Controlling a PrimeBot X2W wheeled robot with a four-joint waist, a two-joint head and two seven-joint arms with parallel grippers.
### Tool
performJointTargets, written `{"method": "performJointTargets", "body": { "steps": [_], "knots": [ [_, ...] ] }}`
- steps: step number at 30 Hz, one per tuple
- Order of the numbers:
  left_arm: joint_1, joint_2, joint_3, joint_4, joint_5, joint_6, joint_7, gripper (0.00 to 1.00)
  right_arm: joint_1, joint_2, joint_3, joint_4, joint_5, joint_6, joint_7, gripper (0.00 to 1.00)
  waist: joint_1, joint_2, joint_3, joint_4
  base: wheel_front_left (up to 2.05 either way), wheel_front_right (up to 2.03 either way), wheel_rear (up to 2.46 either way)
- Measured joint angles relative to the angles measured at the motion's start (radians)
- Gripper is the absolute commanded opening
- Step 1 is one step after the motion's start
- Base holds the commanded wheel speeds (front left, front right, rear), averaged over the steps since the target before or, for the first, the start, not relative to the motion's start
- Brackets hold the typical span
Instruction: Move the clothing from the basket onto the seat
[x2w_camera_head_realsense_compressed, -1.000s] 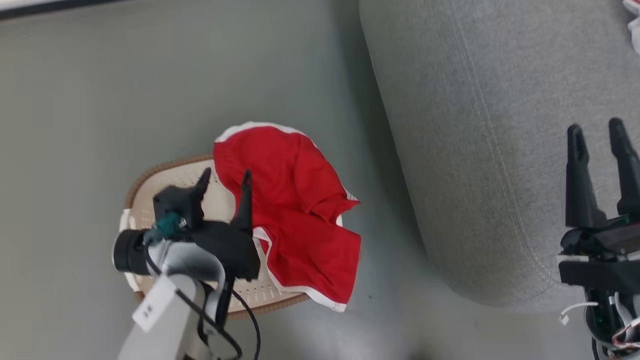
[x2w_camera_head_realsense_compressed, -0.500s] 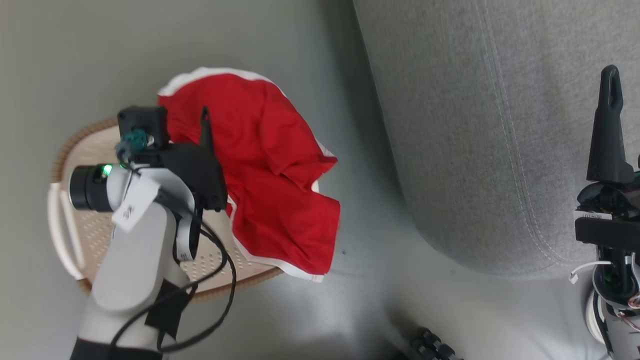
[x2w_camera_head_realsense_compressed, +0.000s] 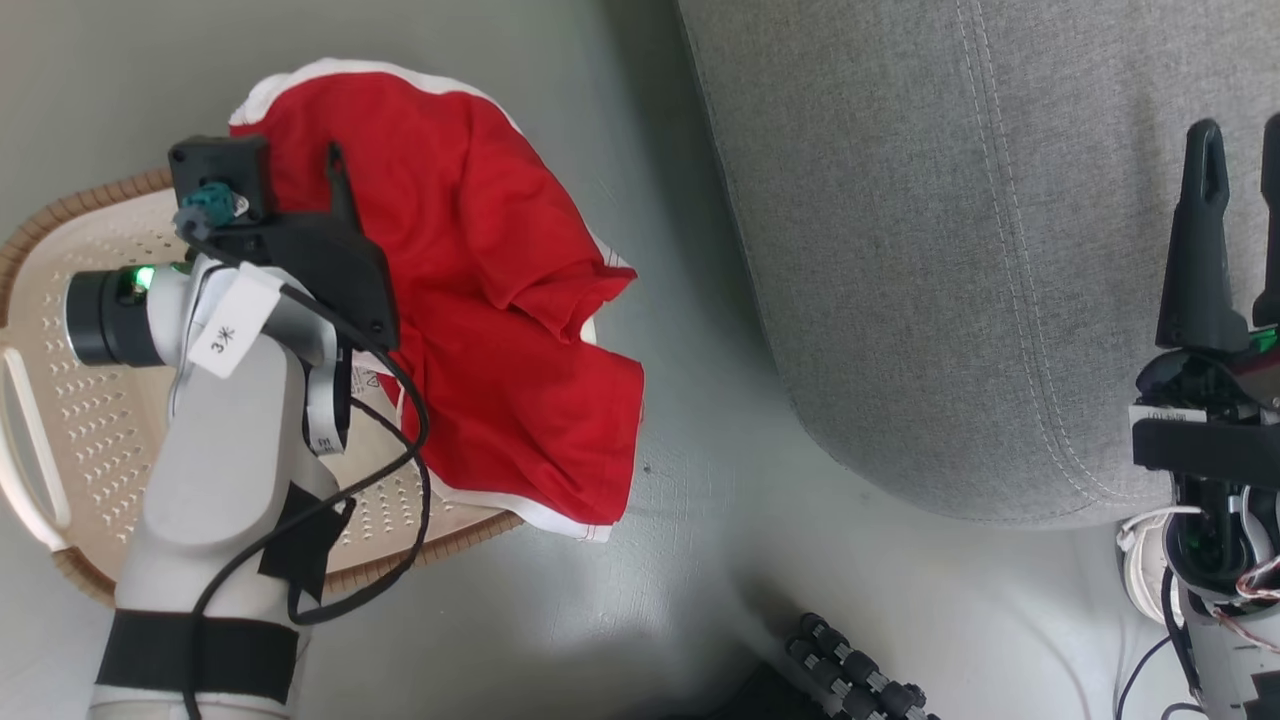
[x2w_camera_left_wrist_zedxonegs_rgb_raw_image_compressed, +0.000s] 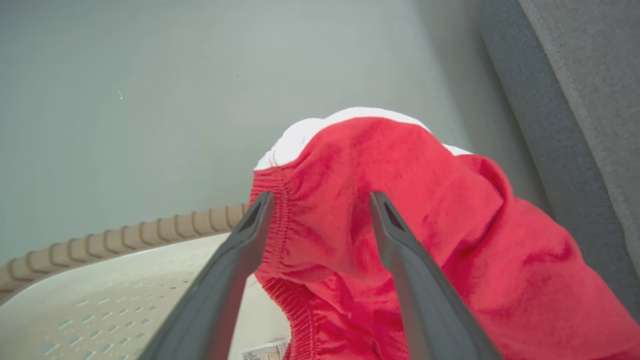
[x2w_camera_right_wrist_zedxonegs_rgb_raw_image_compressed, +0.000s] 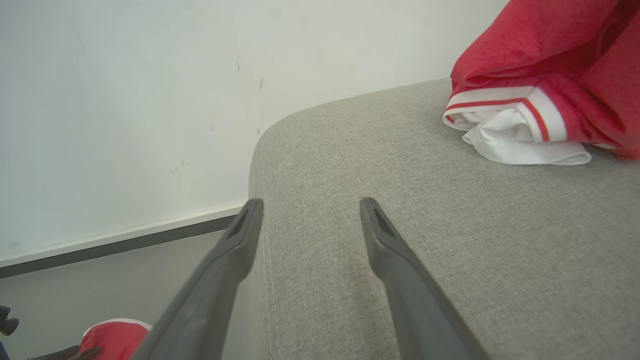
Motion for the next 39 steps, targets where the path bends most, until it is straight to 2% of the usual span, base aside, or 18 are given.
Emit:
{"method": "performJointTargets", "body": {
  "steps": [1, 2, 3, 4, 5, 13, 23, 35, 39],
  "knots": [
    [-0.005, 0.0, 0.002, 0.008, 0.002, 0.0, -0.001, 0.52, -0.006, 0.001, 0.0, 0.001, 0.0, 0.0, 0.0, 1.0, 0.0, 0.0, 0.001, -0.001, 0.0, 0.0, 0.0],
    [-0.008, 0.0, 0.004, 0.014, 0.004, 0.0, -0.004, 0.32, -0.008, 0.002, 0.0, 0.002, 0.0, 0.0, 0.0, 1.0, 0.0, 0.0, 0.001, -0.001, 0.0, 0.0, 0.0],
    [-0.009, 0.0, 0.006, 0.021, 0.008, 0.0, -0.01, 0.32, -0.008, 0.001, 0.001, 0.002, 0.0, 0.0, 0.0, 1.0, -0.0001, 0.0, 0.001, 0.0, 0.0, 0.0, 0.0],
    [-0.01, 0.0, 0.008, 0.027, 0.009, 0.002, -0.015, 0.04, -0.008, 0.001, 0.003, 0.004, 0.0, 0.0, 0.0, 1.0, -0.0001, -0.0001, 0.0, 0.0, 0.0, 0.0, 0.0],
    [-0.012, 0.001, 0.01, 0.035, 0.008, 0.006, -0.021, 0.0, -0.008, 0.0, 0.004, 0.006, 0.0, 0.0, 0.0, 1.0, -0.0001, -0.0001, 0.0, 0.001, 0.0, 0.0, 0.0],
    [-0.015, -0.002, -0.006, 0.107, -0.029, 0.005, -0.068, 0.0, -0.009, -0.004, 0.018, 0.024, 0.0, 0.0, 0.0, 1.0, 0.0, -0.0001, -0.025, 0.008, 0.0, 0.0, 0.0],
    [0.026, -0.004, -0.054, 0.155, -0.182, 0.004, -0.178, 0.0, -0.009, -0.015, 0.026, 0.064, -0.002, 0.0, 0.0, 1.0, 0.0, 0.0, -0.083, 0.028, 0.0, 0.0, 0.0],
    [0.153, -0.004, -0.18, 0.152, -0.359, 0.004, -0.348, 0.0, -0.009, -0.054, 0.021, 0.106, -0.026, 0.0, 0.0, 1.0, -0.0001, -0.0001, -0.214, 0.088, 0.0, 0.0, 0.0],
    [0.197, -0.005, -0.23, 0.131, -0.395, 0.004, -0.366, 0.0, -0.006, -0.07, 0.029, 0.118, -0.052, 0.0, 0.0, 1.0, -0.0001, -0.0002, -0.267, 0.114, 0.0, 0.0, 0.0]
  ]
}}
